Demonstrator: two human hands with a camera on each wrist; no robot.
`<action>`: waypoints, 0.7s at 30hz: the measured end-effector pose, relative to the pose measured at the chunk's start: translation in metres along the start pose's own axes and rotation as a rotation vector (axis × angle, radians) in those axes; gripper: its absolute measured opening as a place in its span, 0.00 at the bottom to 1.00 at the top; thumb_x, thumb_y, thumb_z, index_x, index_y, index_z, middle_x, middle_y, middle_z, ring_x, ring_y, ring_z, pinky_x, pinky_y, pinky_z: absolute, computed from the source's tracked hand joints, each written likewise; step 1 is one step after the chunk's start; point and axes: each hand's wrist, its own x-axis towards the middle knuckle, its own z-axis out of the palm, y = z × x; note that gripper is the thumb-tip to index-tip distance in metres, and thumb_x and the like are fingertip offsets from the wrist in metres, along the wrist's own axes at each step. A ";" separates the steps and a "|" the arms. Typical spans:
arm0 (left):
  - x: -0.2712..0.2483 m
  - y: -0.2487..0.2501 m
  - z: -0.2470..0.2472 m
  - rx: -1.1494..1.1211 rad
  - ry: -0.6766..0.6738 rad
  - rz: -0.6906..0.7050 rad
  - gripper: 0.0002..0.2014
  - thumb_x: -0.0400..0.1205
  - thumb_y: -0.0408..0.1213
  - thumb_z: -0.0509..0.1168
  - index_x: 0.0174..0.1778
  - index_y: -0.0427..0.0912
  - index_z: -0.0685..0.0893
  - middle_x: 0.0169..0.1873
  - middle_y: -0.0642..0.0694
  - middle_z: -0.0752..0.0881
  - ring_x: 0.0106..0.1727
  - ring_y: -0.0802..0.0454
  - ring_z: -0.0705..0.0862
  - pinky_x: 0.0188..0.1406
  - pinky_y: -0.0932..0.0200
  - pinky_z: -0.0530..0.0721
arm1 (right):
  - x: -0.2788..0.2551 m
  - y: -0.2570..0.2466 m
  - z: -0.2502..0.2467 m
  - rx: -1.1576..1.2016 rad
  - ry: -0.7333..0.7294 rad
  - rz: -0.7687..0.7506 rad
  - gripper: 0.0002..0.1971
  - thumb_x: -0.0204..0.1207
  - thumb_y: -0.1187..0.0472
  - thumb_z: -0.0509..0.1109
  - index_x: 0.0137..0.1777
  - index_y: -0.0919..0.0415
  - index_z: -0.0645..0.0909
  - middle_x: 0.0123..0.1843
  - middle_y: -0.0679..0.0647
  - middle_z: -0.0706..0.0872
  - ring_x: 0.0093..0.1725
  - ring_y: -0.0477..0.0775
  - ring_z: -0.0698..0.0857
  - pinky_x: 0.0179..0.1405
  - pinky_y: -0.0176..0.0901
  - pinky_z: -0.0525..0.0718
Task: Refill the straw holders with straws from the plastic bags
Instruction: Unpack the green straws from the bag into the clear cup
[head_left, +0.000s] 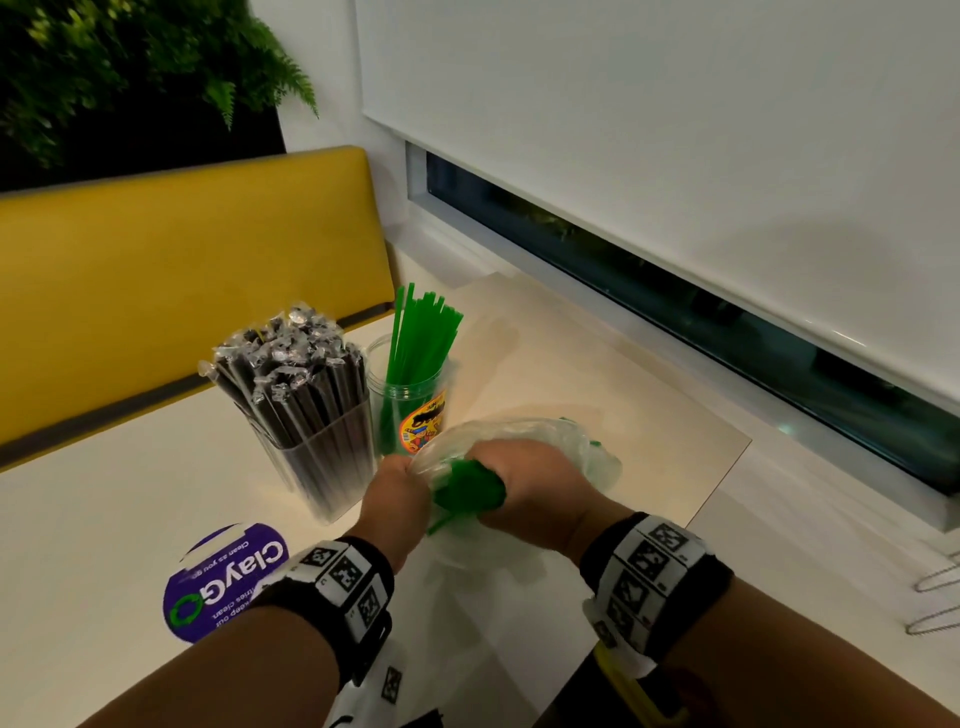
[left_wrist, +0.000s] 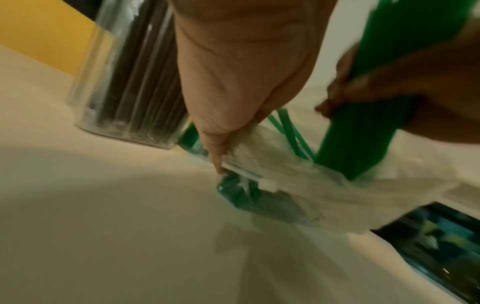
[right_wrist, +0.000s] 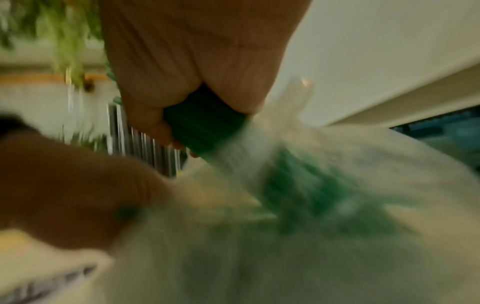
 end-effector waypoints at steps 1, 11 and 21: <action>-0.003 0.003 0.003 0.041 0.030 0.048 0.06 0.81 0.27 0.57 0.47 0.37 0.79 0.39 0.41 0.83 0.40 0.44 0.82 0.30 0.58 0.80 | 0.002 -0.009 -0.010 0.180 0.042 0.062 0.07 0.68 0.59 0.74 0.45 0.53 0.82 0.38 0.47 0.84 0.38 0.52 0.82 0.38 0.43 0.79; -0.038 0.034 0.004 0.208 0.247 0.628 0.47 0.74 0.27 0.68 0.86 0.32 0.48 0.86 0.38 0.45 0.85 0.56 0.41 0.80 0.76 0.38 | 0.050 -0.037 -0.136 1.056 0.729 0.206 0.10 0.64 0.69 0.73 0.31 0.52 0.84 0.34 0.53 0.84 0.41 0.60 0.84 0.50 0.62 0.85; -0.016 0.070 0.001 0.210 0.222 0.282 0.39 0.78 0.35 0.69 0.83 0.35 0.57 0.85 0.34 0.43 0.87 0.38 0.46 0.85 0.50 0.51 | 0.114 -0.037 -0.124 0.546 0.728 0.226 0.12 0.72 0.64 0.74 0.39 0.50 0.73 0.35 0.46 0.77 0.32 0.44 0.77 0.37 0.41 0.83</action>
